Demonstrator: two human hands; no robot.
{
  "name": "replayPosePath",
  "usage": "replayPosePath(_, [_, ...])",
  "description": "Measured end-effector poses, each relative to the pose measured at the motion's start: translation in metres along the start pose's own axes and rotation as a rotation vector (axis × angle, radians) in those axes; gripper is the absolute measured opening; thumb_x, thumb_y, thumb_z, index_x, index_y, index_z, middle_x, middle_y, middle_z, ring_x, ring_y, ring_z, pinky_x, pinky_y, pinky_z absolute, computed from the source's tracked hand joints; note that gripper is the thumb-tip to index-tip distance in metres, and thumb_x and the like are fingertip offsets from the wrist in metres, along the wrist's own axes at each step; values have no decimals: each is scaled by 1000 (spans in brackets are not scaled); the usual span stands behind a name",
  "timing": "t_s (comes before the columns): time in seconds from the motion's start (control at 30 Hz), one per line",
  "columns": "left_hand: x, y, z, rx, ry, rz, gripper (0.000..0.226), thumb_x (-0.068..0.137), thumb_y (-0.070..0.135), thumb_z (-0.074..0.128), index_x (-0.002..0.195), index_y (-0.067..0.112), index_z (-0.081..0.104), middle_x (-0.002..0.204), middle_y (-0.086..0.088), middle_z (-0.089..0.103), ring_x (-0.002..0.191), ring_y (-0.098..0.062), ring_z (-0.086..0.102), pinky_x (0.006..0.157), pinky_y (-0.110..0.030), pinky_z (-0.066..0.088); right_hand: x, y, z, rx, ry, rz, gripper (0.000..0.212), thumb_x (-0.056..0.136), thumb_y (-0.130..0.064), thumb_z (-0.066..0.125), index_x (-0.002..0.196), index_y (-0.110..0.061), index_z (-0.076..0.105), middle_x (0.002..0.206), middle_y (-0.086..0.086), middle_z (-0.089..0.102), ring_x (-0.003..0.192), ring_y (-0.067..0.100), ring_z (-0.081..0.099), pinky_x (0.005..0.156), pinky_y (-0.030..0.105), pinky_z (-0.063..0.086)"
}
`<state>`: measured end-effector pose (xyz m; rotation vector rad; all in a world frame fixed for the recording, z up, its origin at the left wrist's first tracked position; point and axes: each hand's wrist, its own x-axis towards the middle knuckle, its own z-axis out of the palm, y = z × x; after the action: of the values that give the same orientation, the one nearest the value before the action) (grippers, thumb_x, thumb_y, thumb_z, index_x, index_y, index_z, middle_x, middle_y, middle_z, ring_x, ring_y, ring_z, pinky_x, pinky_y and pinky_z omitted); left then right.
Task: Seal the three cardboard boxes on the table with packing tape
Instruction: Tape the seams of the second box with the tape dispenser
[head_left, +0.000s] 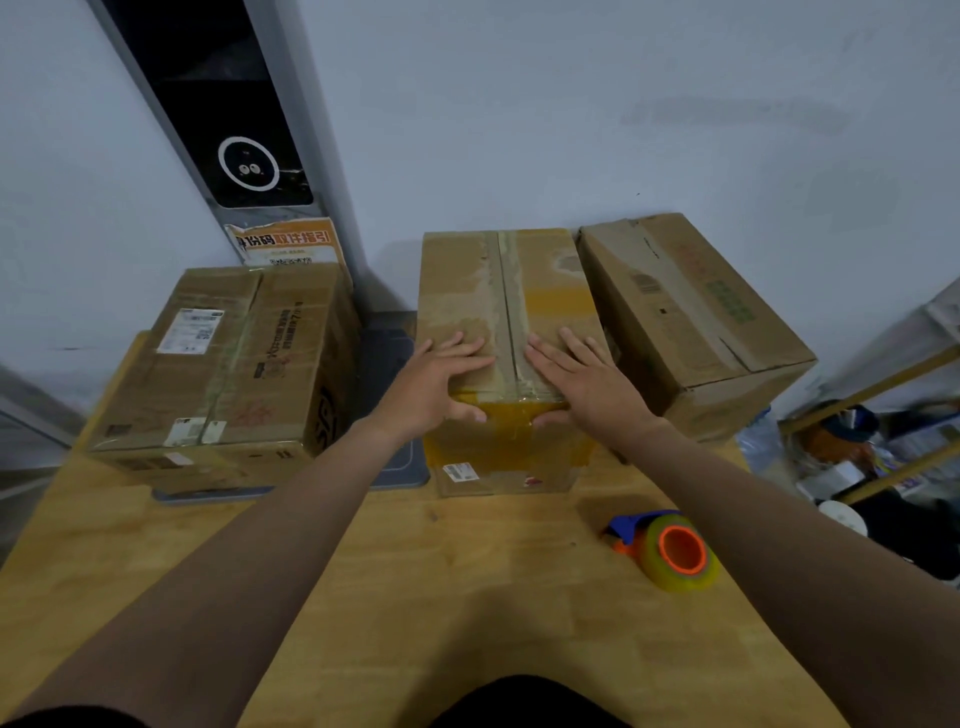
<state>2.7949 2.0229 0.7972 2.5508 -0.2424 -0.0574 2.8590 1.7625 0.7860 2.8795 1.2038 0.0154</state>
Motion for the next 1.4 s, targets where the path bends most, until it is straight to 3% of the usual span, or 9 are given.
replayPosePath(0.27, [-32,-42,-28,-259,49,-72,83,69,25,91,145,28,56,155,21,42,144,7,27,126,-37,22,-2,-1,-3,2,2,1,98,87,-72,46,162,-24,5,169,-5,1,156,26,-1,125,42,-2])
replayPosePath(0.43, [-22,-32,-33,-24,-31,-40,83,77,43,84,151,32,48,162,17,31,156,-11,8,127,-52,9,-1,0,-3,53,6,10,98,83,-79,35,162,-27,8,168,-10,1,155,22,-2,127,46,3])
replayPosePath(0.6, [5,9,-13,130,2,225,43,89,52,67,129,36,68,158,11,41,157,-15,11,124,-55,-2,-1,9,-4,534,168,47,68,82,-70,49,144,-43,45,156,-15,37,154,19,17,126,50,11])
replayPosePath(0.73, [18,16,11,-3,3,165,29,91,48,64,118,39,72,143,20,55,152,-7,24,124,-62,2,-5,15,4,507,229,-51,44,85,-55,60,126,-39,66,145,-15,49,152,24,22,124,54,15])
replayPosePath(0.97, [14,16,18,120,52,119,39,89,57,63,126,45,67,146,26,51,154,-9,20,125,-57,0,-7,-14,9,211,271,27,50,95,-60,36,134,-41,60,146,-17,51,147,41,30,119,59,24])
replayPosePath(1.07, [12,16,17,254,10,137,49,92,68,46,136,48,50,159,26,34,156,-10,12,126,-57,0,-12,-11,13,136,281,17,53,98,-59,30,140,-40,54,149,-15,49,145,38,35,118,54,33])
replayPosePath(1.2, [9,16,18,475,22,69,62,99,71,20,155,45,28,169,18,14,158,-14,1,126,-57,1,-14,-16,16,46,259,212,63,101,-62,23,150,-28,45,155,-7,42,148,32,33,118,53,33])
replayPosePath(1.3, [7,16,24,502,107,-16,57,103,67,16,155,45,28,169,17,15,158,-17,3,124,-61,5,-10,-11,27,84,235,266,58,108,-45,17,149,-14,45,156,6,43,149,34,30,121,55,27])
replayPosePath(1.4, [4,12,33,323,253,-136,49,109,52,21,153,39,38,167,15,24,158,-15,6,125,-58,14,-7,-8,32,296,286,421,64,109,-47,6,153,-14,40,162,4,33,154,26,18,125,47,16])
